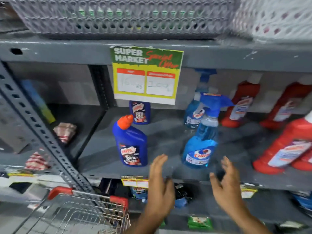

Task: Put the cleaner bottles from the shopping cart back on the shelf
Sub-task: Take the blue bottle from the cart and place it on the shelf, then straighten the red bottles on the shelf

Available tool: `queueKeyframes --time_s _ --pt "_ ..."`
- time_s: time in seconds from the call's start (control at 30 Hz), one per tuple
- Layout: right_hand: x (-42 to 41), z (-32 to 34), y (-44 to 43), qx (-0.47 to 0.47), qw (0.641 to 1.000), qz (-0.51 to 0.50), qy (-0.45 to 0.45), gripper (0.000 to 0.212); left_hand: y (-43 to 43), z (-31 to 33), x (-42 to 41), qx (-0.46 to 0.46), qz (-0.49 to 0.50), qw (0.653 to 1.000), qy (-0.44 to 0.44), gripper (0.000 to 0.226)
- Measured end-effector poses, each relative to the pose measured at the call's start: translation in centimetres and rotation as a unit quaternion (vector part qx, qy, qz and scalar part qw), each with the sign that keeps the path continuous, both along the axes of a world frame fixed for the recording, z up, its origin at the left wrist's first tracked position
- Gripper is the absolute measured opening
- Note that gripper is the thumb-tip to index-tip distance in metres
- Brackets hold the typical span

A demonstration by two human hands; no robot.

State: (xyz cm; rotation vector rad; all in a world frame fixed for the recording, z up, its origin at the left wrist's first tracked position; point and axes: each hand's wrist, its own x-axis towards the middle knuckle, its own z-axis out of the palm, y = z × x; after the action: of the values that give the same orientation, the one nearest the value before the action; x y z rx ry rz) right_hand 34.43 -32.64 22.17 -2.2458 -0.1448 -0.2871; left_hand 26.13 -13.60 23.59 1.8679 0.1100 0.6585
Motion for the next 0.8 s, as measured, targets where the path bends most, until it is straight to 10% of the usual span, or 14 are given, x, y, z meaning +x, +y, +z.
queueKeyframes --time_s 0.1,0.43,0.53,0.63,0.8 --pt "1.4 0.8 -0.5 -0.005 0.99 0.105 0.092 0.061 -2.9 1.0 4.6 -0.086 -0.125 0.98 0.13 0.071" --pt "1.9 0.7 -0.8 -0.011 0.981 0.154 0.119 0.063 -3.6 -1.3 7.0 -0.11 -0.137 0.979 0.099 0.081" --pt "0.8 0.7 -2.0 0.038 0.984 0.158 0.075 0.069 -4.6 -1.5 5.8 -0.119 -0.047 0.988 0.089 0.069" --pt "0.0 1.0 -6.7 0.112 0.991 0.029 -0.061 0.057 -7.6 -1.2 4.1 0.062 0.079 0.995 -0.018 0.063" --pt "1.5 0.7 -18.1 0.103 0.984 -0.065 -0.127 0.065 -20.7 -1.3 5.6 0.086 -0.085 0.992 -0.022 0.069"
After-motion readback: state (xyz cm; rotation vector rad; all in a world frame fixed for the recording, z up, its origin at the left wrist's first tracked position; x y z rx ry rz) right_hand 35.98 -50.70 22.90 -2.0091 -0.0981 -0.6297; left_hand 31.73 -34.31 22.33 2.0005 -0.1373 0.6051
